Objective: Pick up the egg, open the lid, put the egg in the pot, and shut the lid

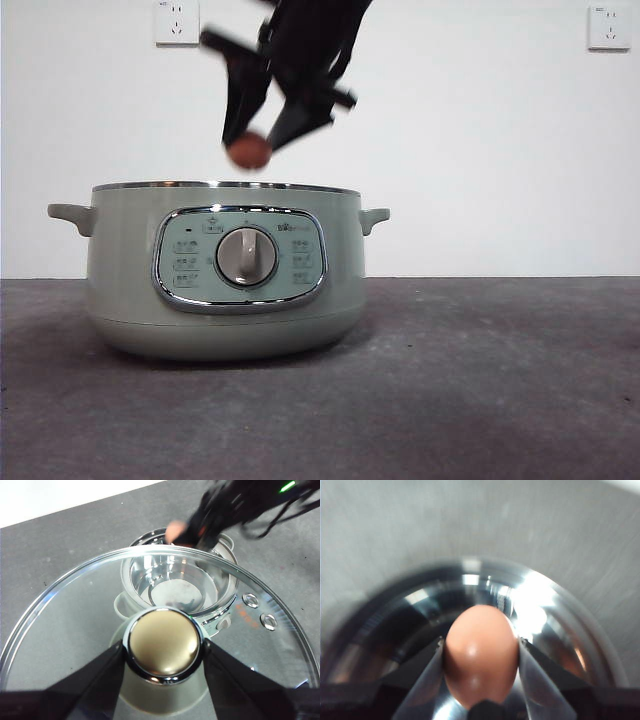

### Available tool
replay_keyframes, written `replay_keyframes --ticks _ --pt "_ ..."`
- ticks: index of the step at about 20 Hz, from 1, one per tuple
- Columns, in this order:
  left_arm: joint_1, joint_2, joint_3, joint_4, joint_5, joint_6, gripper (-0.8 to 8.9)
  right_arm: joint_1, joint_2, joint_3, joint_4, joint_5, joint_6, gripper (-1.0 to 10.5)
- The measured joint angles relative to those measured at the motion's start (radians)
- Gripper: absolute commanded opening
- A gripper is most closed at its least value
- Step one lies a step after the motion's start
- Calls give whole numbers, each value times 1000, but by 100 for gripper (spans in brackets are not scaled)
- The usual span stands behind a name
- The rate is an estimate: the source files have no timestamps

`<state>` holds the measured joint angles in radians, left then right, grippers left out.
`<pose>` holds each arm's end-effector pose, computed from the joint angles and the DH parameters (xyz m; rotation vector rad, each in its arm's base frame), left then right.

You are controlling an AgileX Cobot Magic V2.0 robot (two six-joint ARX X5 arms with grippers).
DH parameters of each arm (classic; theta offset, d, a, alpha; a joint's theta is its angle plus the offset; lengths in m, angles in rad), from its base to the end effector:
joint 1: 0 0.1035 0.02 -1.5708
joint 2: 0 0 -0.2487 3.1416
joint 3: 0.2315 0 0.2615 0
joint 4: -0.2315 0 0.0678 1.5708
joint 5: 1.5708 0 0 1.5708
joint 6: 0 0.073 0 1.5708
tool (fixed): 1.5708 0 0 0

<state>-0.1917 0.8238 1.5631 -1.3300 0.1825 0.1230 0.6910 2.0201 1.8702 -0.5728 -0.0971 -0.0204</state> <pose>0.1100 -0.0348 0.4241 0.1207 0.5710 -0.3993 0.3762 0.3203 0.2559 -0.2354 0.7012 0.7603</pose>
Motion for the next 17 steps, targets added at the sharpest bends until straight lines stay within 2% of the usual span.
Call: replay_keyframes --ticks 6,14,15,16,17 --pt "0 1 0 0 0 0 -8 15 158 41 -68 1 -48 -13" --pt "0 1 0 0 0 0 -8 15 196 52 -121 1 -60 -10" --pt "0 1 0 0 0 0 -8 16 196 52 -121 1 -60 41" --pt "0 1 0 0 0 0 -8 17 196 53 -121 1 -60 138" --pt "0 1 0 0 0 0 -8 17 196 55 -125 1 -60 301"
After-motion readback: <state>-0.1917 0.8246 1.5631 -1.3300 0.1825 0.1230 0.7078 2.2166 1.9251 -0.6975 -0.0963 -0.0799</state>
